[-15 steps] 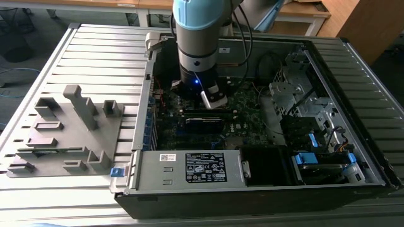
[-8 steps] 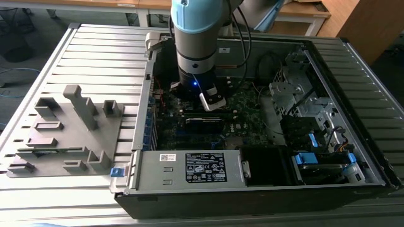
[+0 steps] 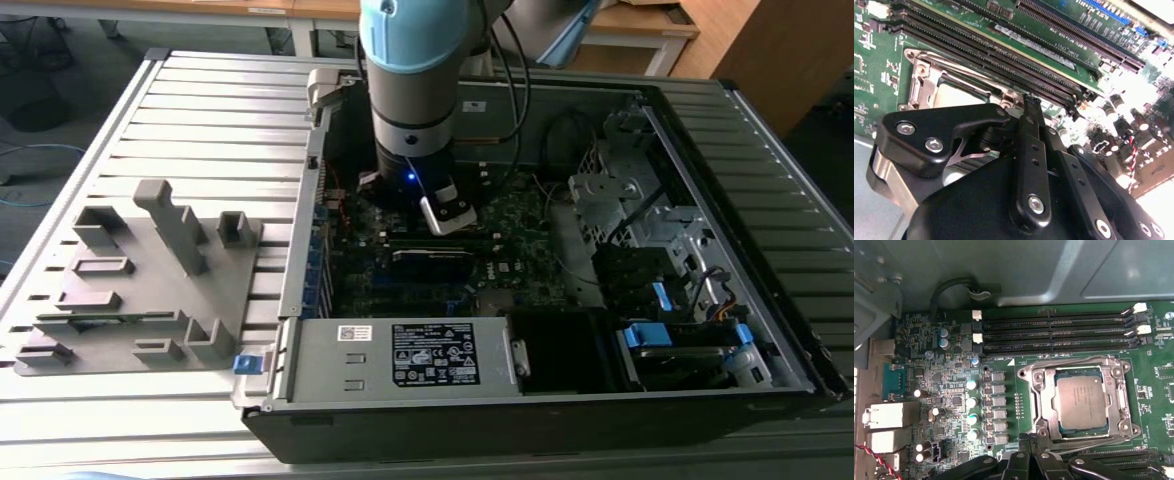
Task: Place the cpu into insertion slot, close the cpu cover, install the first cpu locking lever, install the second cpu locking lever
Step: 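Install the second cpu locking lever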
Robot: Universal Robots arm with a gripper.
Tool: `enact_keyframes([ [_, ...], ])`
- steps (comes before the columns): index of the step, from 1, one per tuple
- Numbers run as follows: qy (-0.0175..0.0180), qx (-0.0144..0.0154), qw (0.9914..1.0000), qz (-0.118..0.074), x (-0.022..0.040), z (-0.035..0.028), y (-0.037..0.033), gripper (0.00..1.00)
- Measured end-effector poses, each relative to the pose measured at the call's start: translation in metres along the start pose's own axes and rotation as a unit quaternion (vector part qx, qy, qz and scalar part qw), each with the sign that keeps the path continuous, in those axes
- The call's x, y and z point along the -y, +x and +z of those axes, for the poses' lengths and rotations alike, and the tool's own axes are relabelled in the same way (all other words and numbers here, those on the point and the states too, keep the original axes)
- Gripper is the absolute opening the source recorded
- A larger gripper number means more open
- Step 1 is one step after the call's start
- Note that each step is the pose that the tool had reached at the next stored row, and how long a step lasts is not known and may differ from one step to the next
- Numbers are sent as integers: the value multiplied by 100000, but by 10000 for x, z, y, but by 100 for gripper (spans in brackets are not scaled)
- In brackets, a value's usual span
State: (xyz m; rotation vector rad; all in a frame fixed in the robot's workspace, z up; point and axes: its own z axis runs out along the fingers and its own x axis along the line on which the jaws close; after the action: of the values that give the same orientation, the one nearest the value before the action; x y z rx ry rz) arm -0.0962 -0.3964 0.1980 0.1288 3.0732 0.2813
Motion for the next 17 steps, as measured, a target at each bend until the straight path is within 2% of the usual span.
enact_keyframes([
  [7, -36, -10, 100000, 4, -23, -125, -6, 11],
  [13, -37, -12, 100000, 9, -50, -271, -15, 11],
  [17, -35, -11, 100000, 10, -61, -325, -19, 11],
])
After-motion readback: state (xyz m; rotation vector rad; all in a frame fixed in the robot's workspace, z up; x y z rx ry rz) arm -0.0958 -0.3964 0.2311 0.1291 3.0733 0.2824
